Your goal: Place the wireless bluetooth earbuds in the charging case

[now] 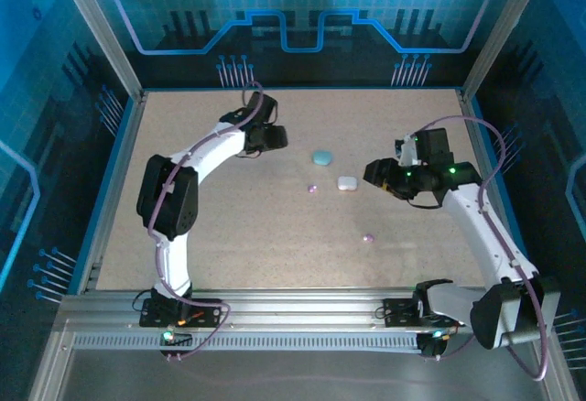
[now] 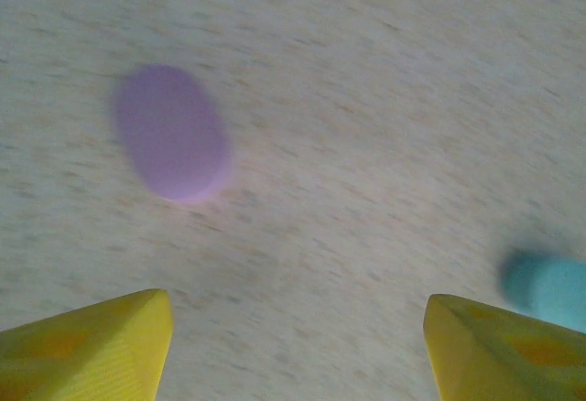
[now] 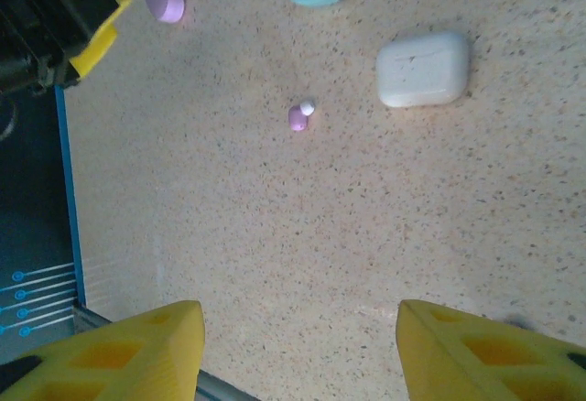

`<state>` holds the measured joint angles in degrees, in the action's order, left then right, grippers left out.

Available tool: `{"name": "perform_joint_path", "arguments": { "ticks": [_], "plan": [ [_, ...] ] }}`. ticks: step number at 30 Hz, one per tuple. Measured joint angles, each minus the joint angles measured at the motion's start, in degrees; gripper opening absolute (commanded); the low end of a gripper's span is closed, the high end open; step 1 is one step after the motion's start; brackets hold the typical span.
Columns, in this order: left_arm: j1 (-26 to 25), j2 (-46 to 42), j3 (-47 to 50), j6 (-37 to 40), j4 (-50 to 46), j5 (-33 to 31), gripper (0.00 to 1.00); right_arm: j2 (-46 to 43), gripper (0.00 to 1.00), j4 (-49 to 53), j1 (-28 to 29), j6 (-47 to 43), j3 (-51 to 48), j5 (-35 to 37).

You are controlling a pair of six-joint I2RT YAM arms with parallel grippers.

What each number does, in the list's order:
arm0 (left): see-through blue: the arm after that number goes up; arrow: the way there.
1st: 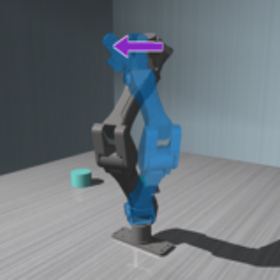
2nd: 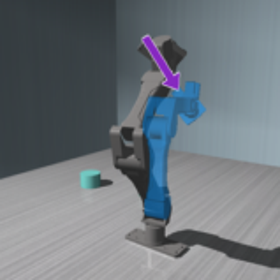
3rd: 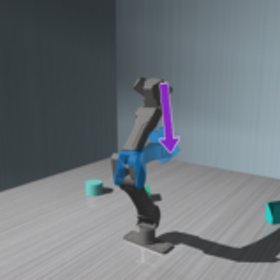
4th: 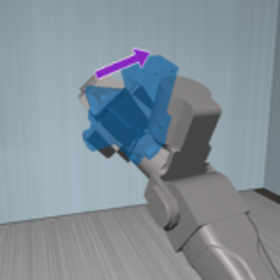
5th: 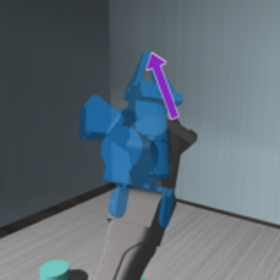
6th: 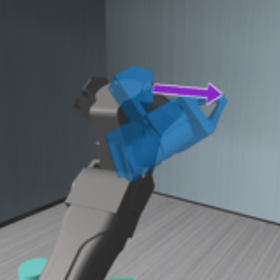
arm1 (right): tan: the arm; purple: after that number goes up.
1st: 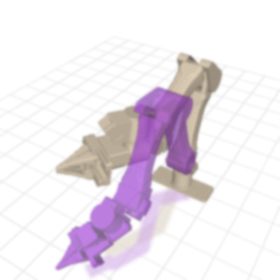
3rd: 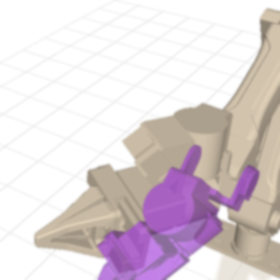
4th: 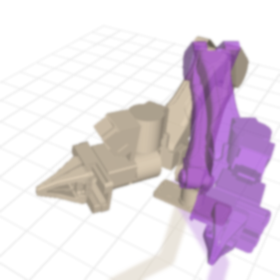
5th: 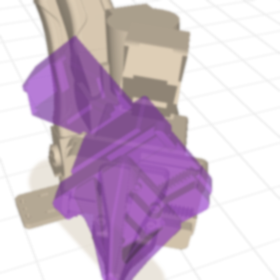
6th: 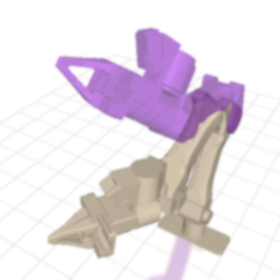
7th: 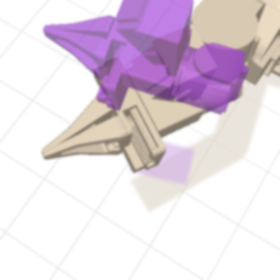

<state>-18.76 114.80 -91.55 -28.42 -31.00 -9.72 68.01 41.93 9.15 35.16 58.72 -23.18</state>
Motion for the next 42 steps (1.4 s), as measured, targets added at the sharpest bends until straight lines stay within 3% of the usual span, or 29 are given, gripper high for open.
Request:
{"name": "perform_joint_path", "arguments": {
  "ticks": [7,14,27,42],
  "plan": [
    [4.33,5.68,-3.67,-0.24,-4.31,-3.08,0.76,3.48,0.59,-0.2,4.35,0.92,1.01,0.63],
    [4.46,11.15,-9.35,-2.86,-6.43,-3.13,0.77,6.4,0.59,-0.68,7.54,1.46,3.37,1.79],
    [4.79,17.62,-15.85,-10.91,-8.13,-2.43,0.7,8.28,0.59,-0.92,9.29,1.55,4.68,2.38],
    [4.79,20.15,-18.99,-11.96,-9.77,-1.51,0.4,8.37,0.59,-0.9,9.33,1.49,4.72,3.21]
  ]
}}
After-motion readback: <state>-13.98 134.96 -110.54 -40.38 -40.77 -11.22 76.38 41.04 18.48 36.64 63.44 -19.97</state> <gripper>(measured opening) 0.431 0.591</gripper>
